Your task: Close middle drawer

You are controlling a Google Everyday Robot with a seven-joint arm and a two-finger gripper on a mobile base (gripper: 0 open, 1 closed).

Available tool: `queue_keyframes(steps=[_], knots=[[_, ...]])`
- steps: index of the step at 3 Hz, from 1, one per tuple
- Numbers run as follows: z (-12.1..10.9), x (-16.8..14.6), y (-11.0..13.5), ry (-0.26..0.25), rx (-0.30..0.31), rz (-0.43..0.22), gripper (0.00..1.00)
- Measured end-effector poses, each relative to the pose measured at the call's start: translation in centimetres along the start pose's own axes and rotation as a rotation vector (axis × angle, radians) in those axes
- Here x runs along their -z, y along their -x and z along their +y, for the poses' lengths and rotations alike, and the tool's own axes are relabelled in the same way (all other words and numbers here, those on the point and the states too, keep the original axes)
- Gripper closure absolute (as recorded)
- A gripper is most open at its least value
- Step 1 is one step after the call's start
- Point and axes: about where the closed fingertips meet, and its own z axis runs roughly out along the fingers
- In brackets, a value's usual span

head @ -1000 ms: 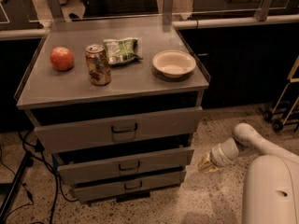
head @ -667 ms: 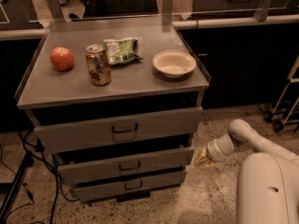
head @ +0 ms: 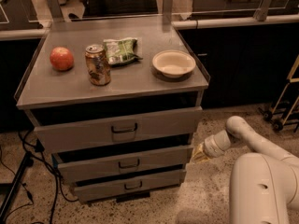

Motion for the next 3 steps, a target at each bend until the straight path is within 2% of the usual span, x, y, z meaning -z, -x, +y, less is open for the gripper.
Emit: queue_keyframes(steps=[1, 3], knots=[[0.84, -0.64, 0.82, -0.013, 0.007, 0.001, 1.00], [0.73, -0.62, 0.62, -0.013, 0.007, 0.001, 1.00]])
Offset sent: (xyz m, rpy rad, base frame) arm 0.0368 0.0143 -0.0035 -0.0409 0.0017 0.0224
